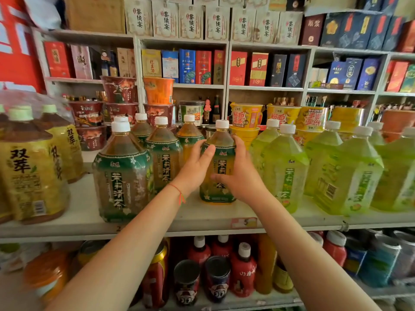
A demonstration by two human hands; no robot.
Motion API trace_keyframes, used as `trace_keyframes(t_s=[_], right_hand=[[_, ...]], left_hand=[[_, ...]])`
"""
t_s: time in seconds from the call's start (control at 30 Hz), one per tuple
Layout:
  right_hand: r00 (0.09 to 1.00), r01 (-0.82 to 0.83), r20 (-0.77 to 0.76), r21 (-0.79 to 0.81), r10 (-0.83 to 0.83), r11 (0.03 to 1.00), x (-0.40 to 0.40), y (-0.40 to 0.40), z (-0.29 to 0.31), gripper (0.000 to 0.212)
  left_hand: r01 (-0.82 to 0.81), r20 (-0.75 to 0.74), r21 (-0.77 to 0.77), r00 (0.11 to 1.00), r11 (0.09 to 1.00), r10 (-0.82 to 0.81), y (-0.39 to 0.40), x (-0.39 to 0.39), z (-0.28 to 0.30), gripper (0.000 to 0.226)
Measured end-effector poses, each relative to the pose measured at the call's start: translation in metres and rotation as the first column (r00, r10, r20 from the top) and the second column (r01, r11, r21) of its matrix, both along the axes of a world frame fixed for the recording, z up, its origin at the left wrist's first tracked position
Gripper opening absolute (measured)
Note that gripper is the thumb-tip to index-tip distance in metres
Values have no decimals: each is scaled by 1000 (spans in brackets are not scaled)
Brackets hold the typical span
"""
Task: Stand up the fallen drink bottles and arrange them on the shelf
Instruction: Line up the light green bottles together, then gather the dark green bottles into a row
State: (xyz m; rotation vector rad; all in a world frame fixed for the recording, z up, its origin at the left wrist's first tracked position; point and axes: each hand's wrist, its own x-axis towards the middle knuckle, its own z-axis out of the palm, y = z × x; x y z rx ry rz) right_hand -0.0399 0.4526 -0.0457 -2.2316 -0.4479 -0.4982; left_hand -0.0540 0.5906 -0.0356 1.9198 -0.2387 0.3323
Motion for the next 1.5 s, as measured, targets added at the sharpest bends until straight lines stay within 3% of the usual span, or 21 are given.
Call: trace_keyframes(t_s=[0.1,0.2,0.3,0.37,0.4,0.47,0.53,0.63,0.7,0.87,1.0,1.13,1.27,1.4,1.5], right_hand=[[999,40,-5,-39,-40,998,3,1,2,115],[992,125,-8,-179,-129,976,3,8,5,110],[918,281,350,-242,-187,929,-13,29,8,83],[822,190,565,-156,-70,969,-19,48,14,63],[800,92,600,-133,6,987,-18,58,19,53],[839,-80,530,-107,125,991,-13,74,34,39],[902,-130,398,-120,167,984,-1,88,49,40],[945,-235,204,-123,256,964,19,115,62,56],[947,-307,76,-62,311,950,31,130,61,58],[966,-256,81,183,245,949,41,138,58,23],[964,-245,172,265,204,933,32,131,44,29],[961,-254,201,349,192,902,9,114,36,29],[972,-220,153,315,180,923,-9,97,51,34],[962,-261,-36,170,270,950,-25,71,71,39],[954,-271,-106,107,282,957,-28,47,79,41]], left_hand=[[-58,56,93,997,994,53,1,6,3,55],[-338,304,322,922,884,241,11,2,-6,45],[-634,546,404,746,660,382,17,-8,-14,49],[-614,479,352,767,706,428,19,-18,-12,52],[-608,495,311,760,730,422,21,-25,-10,51],[-677,685,235,624,697,376,26,-40,-10,45],[-829,849,238,431,506,307,41,-50,-9,43],[-902,795,326,423,282,435,66,-54,0,37],[-887,756,400,461,229,465,75,-51,1,36],[-911,818,305,401,280,413,83,-43,-3,38],[-926,861,203,324,319,392,91,-40,-5,31],[-919,864,167,311,358,395,91,-38,-8,31],[-898,845,116,314,425,433,84,-36,-10,33],[-807,819,147,423,572,387,62,-44,-17,48],[-501,705,214,673,839,223,34,-46,-33,65]])
